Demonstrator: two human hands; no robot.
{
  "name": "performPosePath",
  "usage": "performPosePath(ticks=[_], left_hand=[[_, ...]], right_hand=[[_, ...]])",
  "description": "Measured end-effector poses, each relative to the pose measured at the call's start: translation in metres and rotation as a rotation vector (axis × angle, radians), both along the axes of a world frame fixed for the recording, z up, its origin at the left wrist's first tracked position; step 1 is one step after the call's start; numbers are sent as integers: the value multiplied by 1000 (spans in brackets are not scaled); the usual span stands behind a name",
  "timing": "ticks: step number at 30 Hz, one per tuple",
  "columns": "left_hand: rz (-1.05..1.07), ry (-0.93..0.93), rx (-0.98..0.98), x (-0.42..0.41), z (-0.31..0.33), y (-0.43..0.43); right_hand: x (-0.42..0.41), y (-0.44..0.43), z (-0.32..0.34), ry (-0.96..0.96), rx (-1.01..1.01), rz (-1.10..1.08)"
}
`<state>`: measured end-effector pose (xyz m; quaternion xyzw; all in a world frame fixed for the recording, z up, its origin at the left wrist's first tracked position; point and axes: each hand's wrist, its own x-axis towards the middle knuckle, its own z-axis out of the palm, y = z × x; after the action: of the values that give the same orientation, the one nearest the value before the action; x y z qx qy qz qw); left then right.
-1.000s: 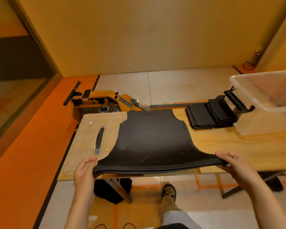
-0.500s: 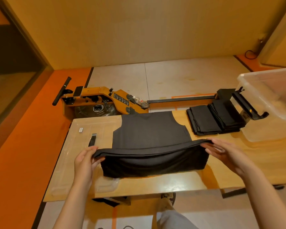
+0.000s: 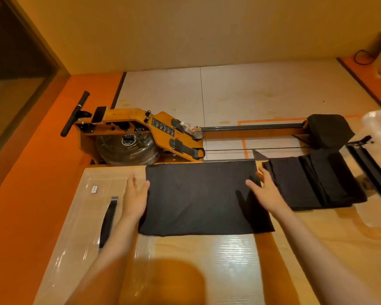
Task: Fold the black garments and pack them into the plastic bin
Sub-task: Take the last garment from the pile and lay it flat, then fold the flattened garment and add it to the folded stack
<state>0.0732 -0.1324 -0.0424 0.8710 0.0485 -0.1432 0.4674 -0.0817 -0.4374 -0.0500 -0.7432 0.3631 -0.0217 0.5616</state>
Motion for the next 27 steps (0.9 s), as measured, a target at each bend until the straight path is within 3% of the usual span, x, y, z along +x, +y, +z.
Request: performPosePath(ticks=[4,7,11,19,27], left_hand=[[-80,-98,398,-57,-53,29],[-33,-196,500,-75,-61,36],[-85,-295,547,-75,-48,31],[-83,-111,316,-114,-32,40],[-61,-101,182,-180,-24,73]], right_hand=[[-48,30,-56,206,-671,266],[-72,41,-78,247,-856,326],[-95,50,-96,315,-888,400],[-146,62,-94,374,-870,358],[-216,81,-92,363,-825,334]])
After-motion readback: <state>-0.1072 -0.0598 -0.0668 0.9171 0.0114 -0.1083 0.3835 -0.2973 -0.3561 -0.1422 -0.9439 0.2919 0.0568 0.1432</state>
